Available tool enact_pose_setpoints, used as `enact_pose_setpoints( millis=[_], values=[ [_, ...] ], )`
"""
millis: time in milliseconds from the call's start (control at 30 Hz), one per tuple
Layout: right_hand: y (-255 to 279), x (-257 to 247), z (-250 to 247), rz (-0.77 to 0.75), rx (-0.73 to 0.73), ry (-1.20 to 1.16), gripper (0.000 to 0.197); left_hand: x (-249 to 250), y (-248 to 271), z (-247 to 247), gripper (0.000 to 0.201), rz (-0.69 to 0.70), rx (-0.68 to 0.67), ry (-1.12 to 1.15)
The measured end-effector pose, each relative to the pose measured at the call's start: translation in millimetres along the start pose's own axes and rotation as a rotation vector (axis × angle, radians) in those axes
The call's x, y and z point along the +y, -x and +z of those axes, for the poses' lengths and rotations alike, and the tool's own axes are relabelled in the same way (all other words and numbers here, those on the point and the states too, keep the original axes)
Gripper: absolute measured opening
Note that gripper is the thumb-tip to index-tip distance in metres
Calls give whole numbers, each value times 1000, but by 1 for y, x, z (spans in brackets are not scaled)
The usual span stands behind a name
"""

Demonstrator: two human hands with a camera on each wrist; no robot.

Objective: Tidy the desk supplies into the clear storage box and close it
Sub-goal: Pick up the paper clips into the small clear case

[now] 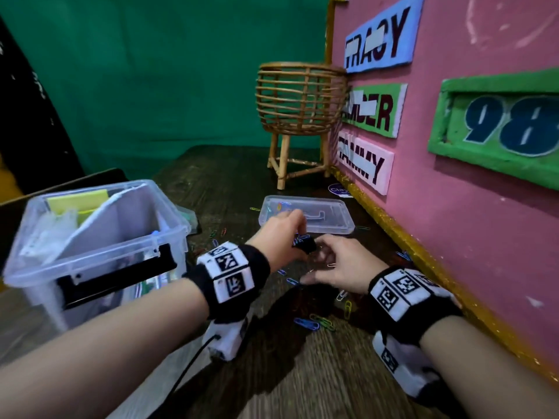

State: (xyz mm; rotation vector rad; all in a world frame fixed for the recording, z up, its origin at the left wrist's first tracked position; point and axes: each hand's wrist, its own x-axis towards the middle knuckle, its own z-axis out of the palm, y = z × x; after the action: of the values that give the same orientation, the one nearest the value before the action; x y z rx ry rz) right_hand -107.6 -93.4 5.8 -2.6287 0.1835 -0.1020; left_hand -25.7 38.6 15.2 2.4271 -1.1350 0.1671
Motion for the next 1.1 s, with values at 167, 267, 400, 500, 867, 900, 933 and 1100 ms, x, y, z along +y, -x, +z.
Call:
enact_pose_setpoints(
  millis=[167, 267, 400, 500, 867, 900, 933, 1100],
  values=[
    [12, -12, 5, -69, -38, -87, 56, -2, 32, -6, 47, 66, 15, 42],
    [9, -13, 8, -101, -59, -60, 42, 0, 37, -3, 54, 84, 37, -6],
    [6, -8, 11, -189, -21, -1, 34, -1, 39, -3, 63, 39, 125, -111],
    [5, -6, 14, -218, -32, 39, 34, -2, 40, -2, 67, 27, 125, -132],
    [9, -20, 14, -354, -15, 116, 33, -6, 40, 5, 63, 313, -39, 12],
    [8, -19, 14, -344, 20, 66, 33, -7, 39, 6, 66, 308, -27, 32],
    [7, -19, 14, -332, 53, 0, 36, -8, 38, 6, 70, 294, -17, 49],
    [3, -15, 15, -306, 72, -42, 78, -10, 37, 8, 83, 251, -5, 145]
  ],
)
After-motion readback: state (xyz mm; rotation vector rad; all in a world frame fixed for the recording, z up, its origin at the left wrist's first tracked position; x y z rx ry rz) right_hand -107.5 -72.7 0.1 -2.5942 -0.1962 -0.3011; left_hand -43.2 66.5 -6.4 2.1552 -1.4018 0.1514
